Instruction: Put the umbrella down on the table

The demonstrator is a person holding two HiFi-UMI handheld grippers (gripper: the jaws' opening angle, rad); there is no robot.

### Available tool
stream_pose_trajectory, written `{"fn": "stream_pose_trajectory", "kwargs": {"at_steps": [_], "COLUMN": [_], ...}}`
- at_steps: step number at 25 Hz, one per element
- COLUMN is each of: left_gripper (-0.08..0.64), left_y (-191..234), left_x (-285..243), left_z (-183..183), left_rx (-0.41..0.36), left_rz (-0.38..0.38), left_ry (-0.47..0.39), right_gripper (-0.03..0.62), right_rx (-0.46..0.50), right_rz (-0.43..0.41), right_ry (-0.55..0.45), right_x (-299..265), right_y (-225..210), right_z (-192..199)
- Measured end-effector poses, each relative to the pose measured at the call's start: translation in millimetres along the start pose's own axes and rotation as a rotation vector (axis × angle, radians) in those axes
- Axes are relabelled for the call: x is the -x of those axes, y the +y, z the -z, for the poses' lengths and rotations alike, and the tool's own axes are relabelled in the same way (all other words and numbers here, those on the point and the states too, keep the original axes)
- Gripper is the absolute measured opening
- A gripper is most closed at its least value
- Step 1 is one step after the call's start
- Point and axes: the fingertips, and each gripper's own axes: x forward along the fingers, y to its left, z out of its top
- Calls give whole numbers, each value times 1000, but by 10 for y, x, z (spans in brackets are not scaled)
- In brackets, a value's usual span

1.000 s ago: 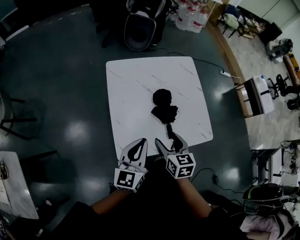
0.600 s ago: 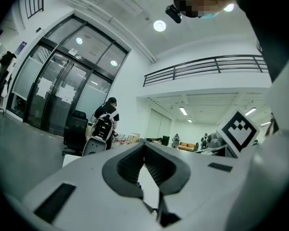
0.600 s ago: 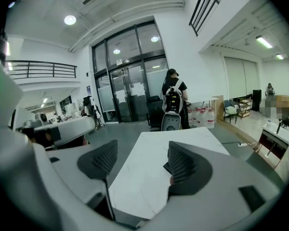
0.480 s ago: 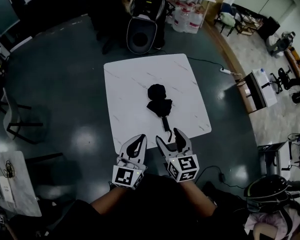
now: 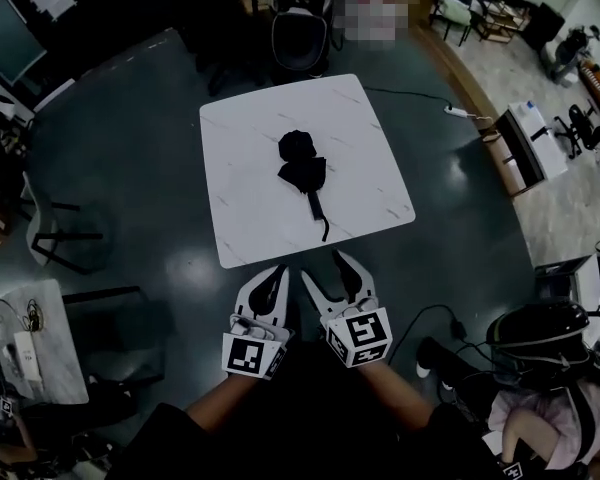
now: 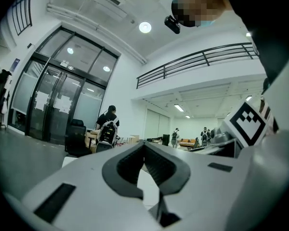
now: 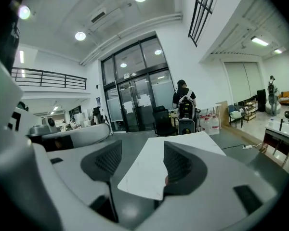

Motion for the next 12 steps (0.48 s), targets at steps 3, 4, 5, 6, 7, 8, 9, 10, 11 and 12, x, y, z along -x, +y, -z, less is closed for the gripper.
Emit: {"fn": "stream_pose_trajectory", "kwargs": {"at_steps": [3, 4, 5, 6, 7, 8, 9, 10, 11, 12], "left_gripper": [8, 8, 8, 6, 7, 8, 8, 8, 6, 6], "left_y": [-253, -335, -410, -476, -527, -566, -598, -627, -657, -688], "left_x": [244, 322, 394, 456, 511, 558, 599, 637, 673, 702], "left_z": [116, 152, 182, 203, 219, 231, 238, 242, 238, 217], "left_rx": [-8, -11, -11, -11, -11, -10, -10, -8, -4, 0], "left_rz": [-30, -36, -43, -50, -56, -62, -68, -71, -73, -72], "left_ry": [52, 63, 70, 76, 80, 83, 85, 87, 87, 82], "right_gripper": [278, 273, 269, 263, 255, 247, 238, 227, 213, 197], "right_rx": [-20, -25, -27, -27, -28, -28, -29, -29, -28, -26], "right_rz": [-16, -24, -31, -39, -46, -51, -55, -55, -53, -50], "right_ry": [-19, -20, -20, -20, -20, -21, -22, -23, -24, -27], "right_x": [291, 373, 446, 511, 571, 627, 683, 742, 803, 861], "right_y": [40, 59, 79, 102, 129, 160, 192, 225, 257, 288], "right_z": [106, 151, 198, 241, 277, 304, 320, 326, 320, 300]}}
